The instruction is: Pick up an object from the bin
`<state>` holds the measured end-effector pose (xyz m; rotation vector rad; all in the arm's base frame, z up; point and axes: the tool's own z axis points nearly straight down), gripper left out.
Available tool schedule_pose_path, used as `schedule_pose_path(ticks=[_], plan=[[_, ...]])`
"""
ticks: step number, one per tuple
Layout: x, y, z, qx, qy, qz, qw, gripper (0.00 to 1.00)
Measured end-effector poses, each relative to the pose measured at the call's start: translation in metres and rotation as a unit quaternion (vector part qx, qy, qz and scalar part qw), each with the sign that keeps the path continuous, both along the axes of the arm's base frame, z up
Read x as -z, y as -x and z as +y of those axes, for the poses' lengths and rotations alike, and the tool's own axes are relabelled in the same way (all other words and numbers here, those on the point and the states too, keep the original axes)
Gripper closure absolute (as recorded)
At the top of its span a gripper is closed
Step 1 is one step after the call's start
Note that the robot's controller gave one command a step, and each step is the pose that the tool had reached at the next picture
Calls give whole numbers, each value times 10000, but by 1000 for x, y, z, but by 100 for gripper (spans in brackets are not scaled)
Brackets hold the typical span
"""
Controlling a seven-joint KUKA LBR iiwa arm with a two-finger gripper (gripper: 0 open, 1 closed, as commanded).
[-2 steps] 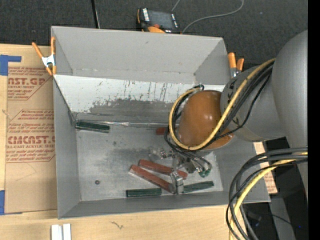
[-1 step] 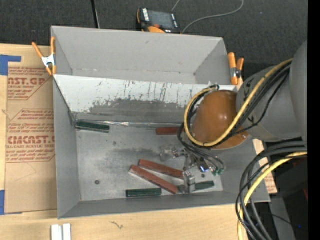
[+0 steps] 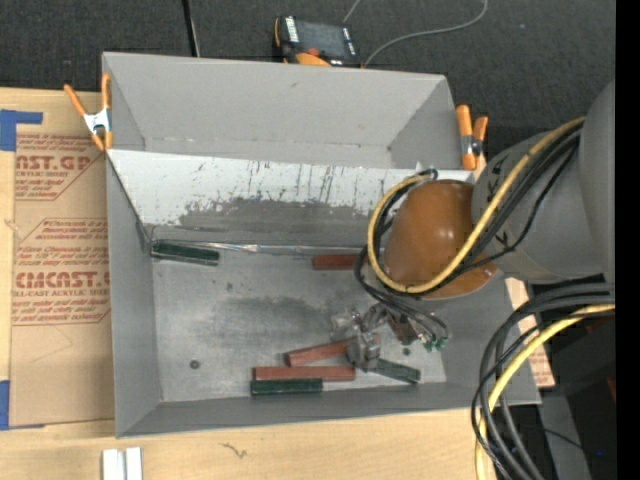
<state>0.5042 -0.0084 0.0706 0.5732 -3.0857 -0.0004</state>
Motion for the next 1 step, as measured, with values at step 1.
schedule_pose_path(ticks=[1], plan=[[-146,-37,-11,-1783,1,-59,9840,100]])
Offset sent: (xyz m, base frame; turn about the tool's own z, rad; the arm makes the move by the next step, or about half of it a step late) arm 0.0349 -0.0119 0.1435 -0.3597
